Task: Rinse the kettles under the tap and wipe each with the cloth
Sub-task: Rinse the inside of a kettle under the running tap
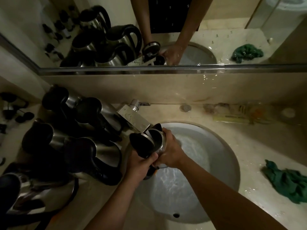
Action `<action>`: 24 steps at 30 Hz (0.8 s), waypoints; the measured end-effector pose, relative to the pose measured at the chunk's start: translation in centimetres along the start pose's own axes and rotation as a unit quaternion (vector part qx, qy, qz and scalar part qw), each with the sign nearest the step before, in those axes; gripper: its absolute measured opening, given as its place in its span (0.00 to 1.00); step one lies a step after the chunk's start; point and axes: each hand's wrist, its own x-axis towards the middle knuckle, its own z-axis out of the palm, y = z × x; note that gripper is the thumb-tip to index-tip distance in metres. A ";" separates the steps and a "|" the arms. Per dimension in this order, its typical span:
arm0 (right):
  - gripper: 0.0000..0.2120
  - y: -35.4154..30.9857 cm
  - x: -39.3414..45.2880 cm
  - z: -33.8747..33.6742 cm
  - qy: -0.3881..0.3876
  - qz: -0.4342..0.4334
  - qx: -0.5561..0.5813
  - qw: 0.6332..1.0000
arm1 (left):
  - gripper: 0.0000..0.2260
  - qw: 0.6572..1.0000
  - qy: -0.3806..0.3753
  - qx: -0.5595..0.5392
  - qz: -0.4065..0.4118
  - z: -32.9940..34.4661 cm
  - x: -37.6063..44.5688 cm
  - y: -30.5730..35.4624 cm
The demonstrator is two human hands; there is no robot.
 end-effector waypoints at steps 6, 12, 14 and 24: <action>0.72 -0.1 -0.2 -0.2 0.004 0.010 0.008 1.000 | 0.20 1.000 -0.013 0.006 0.006 -0.2 0.3 -0.4; 0.71 -0.4 0.2 0.0 -0.001 0.022 -0.010 1.000 | 0.22 1.000 -0.005 0.012 -0.024 -0.5 0.8 -0.7; 0.71 -0.5 0.1 0.0 -0.003 0.023 -0.014 1.000 | 0.23 1.000 -0.002 0.018 -0.024 -0.5 0.8 -0.6; 0.71 -0.3 0.3 -0.3 -0.007 0.014 -0.015 1.000 | 0.21 0.999 -0.010 0.001 -0.033 -0.1 0.7 -0.8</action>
